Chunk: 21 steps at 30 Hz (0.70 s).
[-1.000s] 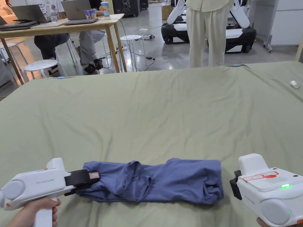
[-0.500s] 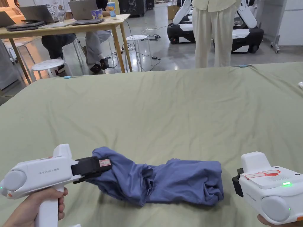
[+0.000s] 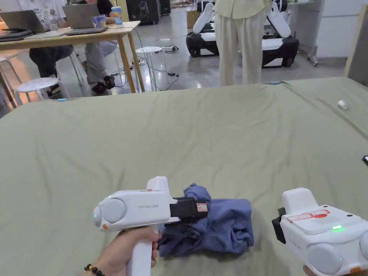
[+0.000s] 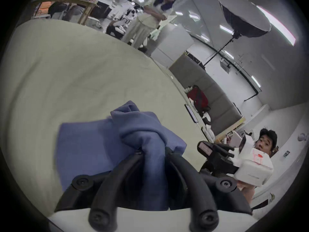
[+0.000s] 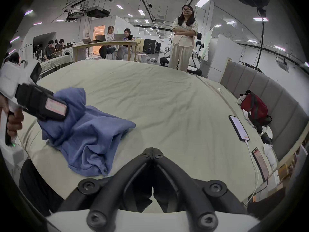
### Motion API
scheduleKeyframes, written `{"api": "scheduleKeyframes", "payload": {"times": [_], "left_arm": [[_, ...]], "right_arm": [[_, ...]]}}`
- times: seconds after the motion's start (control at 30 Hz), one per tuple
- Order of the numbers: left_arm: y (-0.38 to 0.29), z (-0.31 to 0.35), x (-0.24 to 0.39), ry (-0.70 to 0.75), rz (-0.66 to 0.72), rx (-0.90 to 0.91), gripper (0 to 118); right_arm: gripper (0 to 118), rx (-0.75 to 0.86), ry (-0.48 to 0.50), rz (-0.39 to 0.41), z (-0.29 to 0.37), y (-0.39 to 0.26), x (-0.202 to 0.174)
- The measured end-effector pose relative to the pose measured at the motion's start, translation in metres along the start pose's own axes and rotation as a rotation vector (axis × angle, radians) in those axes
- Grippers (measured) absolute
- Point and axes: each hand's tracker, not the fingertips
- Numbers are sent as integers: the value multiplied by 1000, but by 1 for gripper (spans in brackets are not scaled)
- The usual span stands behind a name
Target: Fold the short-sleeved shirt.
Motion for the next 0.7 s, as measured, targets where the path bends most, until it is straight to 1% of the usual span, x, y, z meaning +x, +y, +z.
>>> {"api": "scheduleKeyframes", "payload": {"times": [0.13, 0.17, 0.2, 0.23, 0.27, 0.3, 0.33, 0.37, 0.4, 0.43, 0.47, 0.5, 0.53, 0.57, 0.6, 0.63, 0.7], "left_arm": [[-6, -21, 8, -1, 10, -16, 16], [-5, -22, 7, -5, 32, -22, 17], [-4, -21, -2, -8, 30, -26, 22], [-4, -18, -5, -23, 31, -18, 32], [-4, -13, -6, -50, 44, -1, 48], [-3, -8, -5, -78, 44, 19, 75], [-4, 2, -3, -103, 39, 41, 96], [-3, 9, 0, -95, 19, 42, 117], [0, 16, 3, -90, 9, 48, 118], [2, 28, 4, -79, -3, 78, 117], [9, 36, -9, -83, -21, 99, 116], [12, 45, -12, -80, -24, 110, 112], [16, 54, -16, -86, -24, 109, 98], [20, 63, -21, -91, -21, 117, 77], [22, 69, -22, -93, -17, 130, 36], [24, 73, -24, -78, -17, 136, 2], [23, 72, -29, 19, -34, 125, 1]], "right_arm": [[0, -7, -22, -8, 3, -4, 9], [0, -8, -27, -10, 3, -5, 11], [0, -9, -29, -12, 3, -5, 13], [0, -10, -31, -16, 2, -6, 14], [0, -12, -31, -17, 2, -7, 14], [0, -13, -32, -18, 2, -7, 14], [0, -14, -31, -17, 2, -7, 14], [0, -15, -29, -16, 3, -8, 12], [0, -16, -27, -17, 3, -8, 11], [0, -16, -22, -15, 3, -8, 9], [0, -16, -19, -15, 3, -8, 7], [0, -16, -17, -15, 2, -8, 6], [0, -16, -14, -13, 2, -8, 5], [0, -15, -8, -10, 2, -8, 3], [0, -14, -4, -10, 2, -8, 1], [0, -13, 0, -11, -1, -8, 1], [0, -11, 4, -9, -5, -7, -1]]}}
